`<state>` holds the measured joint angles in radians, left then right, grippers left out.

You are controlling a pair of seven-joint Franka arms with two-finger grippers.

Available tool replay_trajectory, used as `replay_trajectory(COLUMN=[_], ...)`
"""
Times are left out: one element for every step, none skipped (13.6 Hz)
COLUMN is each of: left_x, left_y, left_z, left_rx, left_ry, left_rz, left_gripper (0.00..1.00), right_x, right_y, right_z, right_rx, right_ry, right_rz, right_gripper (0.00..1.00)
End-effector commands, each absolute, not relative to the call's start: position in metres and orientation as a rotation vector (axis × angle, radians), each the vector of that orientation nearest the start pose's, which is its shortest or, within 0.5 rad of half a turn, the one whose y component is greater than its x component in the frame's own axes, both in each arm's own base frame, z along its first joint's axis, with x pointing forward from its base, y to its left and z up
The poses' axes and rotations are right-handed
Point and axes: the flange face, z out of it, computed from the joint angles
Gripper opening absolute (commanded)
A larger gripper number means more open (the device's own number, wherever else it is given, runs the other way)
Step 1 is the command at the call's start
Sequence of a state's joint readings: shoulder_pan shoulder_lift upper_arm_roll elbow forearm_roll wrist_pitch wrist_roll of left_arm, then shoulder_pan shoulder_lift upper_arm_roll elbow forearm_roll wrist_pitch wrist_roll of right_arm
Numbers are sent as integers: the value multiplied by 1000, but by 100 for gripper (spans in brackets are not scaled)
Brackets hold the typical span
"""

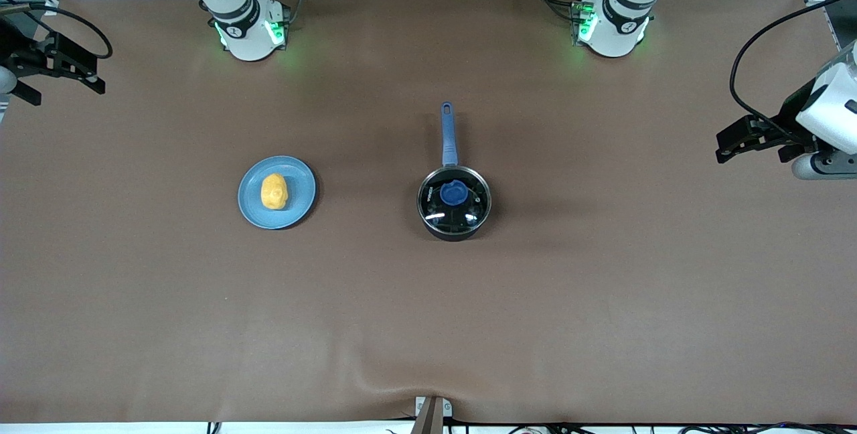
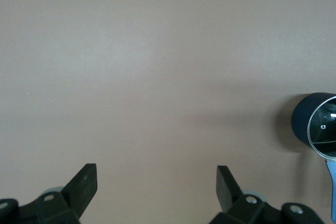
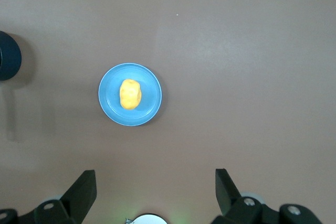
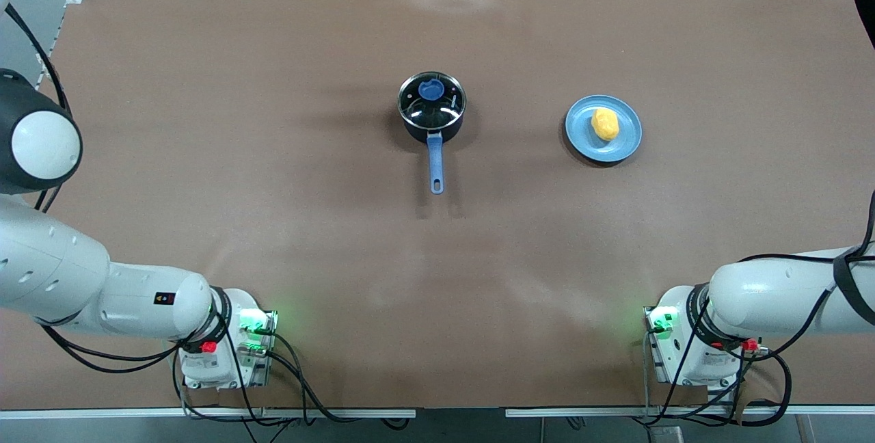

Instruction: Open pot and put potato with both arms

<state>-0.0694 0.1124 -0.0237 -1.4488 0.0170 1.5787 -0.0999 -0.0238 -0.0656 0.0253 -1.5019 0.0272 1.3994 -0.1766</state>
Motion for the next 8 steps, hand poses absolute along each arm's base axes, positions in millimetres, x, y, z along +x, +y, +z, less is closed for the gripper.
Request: replay_trajectory(left_x=[579,580,579,579,579,579,579,579], left_y=[-47,-44,-44,-43,-44,-44,-42,-42], left_z=[627,627,628,628,628,628,628,628], left_rx=[-3141,-3135,-3135,-3136,-3138,-3141,-3142,-3144], left_ry=[-34,-32,-27,-27,-27,-27,-31,-31], left_rz=[-29,-30,-32,-32,-32,-32,-31,-31], left_gripper=[100,100,100,100,100,100,100,100], right_x=[517,517,517,517,517,517,516,516], right_y=[1,1,1,1,1,1,1,1], right_z=[679,679,679,679,679,678,678,679], right_rx=[-3083,-3082,-3082,-3082,-3082,-3082,-3081,-3082], right_ry=[-288,-291,-291,-291,-291,-291,-291,-291], right_rz=[48,50,50,53,53,57,60,57], right_gripper=[100,100,100,100,100,100,100,100])
